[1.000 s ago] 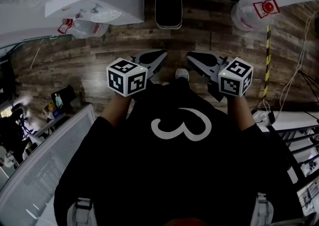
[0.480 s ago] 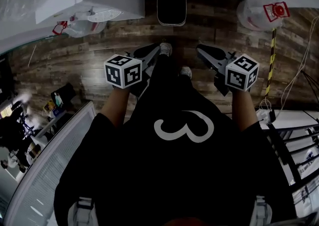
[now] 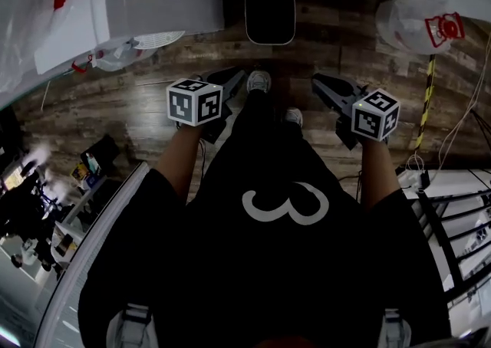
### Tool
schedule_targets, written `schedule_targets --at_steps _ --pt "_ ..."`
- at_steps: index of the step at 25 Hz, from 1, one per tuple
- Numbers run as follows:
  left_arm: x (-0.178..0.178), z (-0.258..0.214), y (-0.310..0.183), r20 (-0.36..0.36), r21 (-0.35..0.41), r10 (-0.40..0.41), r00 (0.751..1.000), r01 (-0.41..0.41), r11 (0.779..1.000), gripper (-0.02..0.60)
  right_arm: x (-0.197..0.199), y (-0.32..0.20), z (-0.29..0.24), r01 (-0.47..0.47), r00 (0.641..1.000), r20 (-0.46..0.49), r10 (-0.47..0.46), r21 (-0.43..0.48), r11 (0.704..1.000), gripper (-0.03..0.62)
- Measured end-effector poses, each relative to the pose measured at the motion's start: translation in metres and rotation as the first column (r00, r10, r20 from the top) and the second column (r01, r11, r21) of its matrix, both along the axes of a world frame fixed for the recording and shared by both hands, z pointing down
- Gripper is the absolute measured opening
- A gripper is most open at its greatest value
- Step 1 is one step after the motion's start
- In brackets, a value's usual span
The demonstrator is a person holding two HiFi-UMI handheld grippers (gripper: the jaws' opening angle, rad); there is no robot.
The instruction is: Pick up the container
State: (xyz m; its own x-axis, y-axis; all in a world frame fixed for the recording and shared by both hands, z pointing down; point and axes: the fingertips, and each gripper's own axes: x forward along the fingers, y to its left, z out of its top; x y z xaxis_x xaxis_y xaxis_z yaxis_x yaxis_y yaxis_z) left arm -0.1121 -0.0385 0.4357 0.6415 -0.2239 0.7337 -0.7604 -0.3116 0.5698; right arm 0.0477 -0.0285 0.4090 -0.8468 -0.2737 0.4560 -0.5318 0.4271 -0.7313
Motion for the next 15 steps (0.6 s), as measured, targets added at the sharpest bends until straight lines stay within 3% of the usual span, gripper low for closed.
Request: schedule_targets --at_steps 8,11,15 --pt "-0.019 0.101 -0.027 0.019 -0.036 0.001 1.0 0.0 0.999 0.064 0.013 -0.025 0.107 -0.037 0.998 -0.047 0.036 -0.026 0.999 0.034" --pt "-0.026 0.149 -0.032 0.038 -0.032 0.007 0.999 -0.006 0.999 0.072 0.012 -0.028 0.153 -0.008 0.998 -0.061 0.006 -0.042 0.999 0.108" --pt "-0.037 0.21 -0.041 0.056 -0.022 0.02 0.998 -0.019 1.0 0.102 0.007 -0.038 0.213 0.015 0.996 -0.089 -0.018 -0.037 0.999 0.116"
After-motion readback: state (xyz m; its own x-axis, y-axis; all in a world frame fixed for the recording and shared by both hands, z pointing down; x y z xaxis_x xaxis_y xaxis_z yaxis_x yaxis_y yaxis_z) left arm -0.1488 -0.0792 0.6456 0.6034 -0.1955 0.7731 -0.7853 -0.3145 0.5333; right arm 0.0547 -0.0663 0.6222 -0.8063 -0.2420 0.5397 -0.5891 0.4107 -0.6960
